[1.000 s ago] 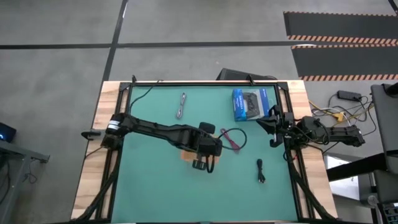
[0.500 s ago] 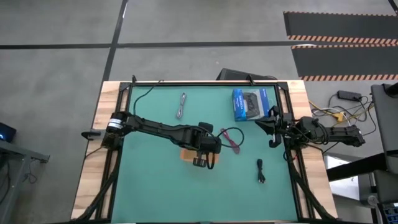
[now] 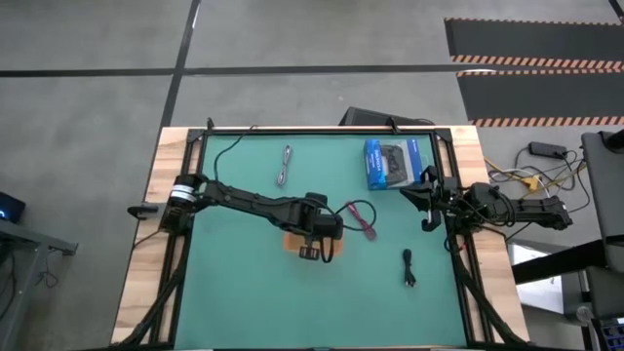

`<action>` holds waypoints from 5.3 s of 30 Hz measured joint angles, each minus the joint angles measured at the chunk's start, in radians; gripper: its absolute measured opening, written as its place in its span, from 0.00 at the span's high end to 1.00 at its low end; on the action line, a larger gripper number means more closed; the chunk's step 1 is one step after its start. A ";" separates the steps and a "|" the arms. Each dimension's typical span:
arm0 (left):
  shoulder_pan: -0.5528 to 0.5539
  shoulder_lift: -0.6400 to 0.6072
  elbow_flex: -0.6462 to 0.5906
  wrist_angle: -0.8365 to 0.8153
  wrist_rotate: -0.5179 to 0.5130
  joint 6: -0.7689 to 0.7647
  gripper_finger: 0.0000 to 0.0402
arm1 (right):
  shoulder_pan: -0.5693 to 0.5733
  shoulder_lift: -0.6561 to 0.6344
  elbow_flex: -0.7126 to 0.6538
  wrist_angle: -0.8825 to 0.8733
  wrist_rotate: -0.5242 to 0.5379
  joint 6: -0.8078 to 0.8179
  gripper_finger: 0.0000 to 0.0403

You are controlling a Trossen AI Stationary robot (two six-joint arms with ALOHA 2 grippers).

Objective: Pick and place USB-C Cables
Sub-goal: Put the white charger cable into the orange bin, then put the black white charger cable into the orange bin

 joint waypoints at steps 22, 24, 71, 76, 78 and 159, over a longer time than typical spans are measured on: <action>0.022 0.000 -0.052 0.076 0.021 -0.128 0.98 | 0.000 0.000 0.000 -0.011 0.000 -0.004 0.98; 0.023 0.000 -0.058 0.082 0.021 -0.128 0.98 | 0.000 0.000 0.000 -0.021 0.002 -0.004 0.98; 0.026 0.000 -0.187 0.201 0.013 -0.129 0.95 | 0.000 0.000 0.000 -0.053 0.008 0.000 0.98; 0.026 0.000 -0.187 0.203 0.013 -0.130 0.95 | 0.000 0.000 0.000 -0.053 0.008 0.000 0.98; 0.026 0.000 -0.190 0.213 0.013 -0.130 0.95 | 0.000 0.000 0.000 -0.053 0.008 0.000 0.98; 0.033 -0.421 -0.319 0.221 -0.061 -0.078 0.51 | 0.000 -0.001 0.000 -0.077 0.008 0.028 0.98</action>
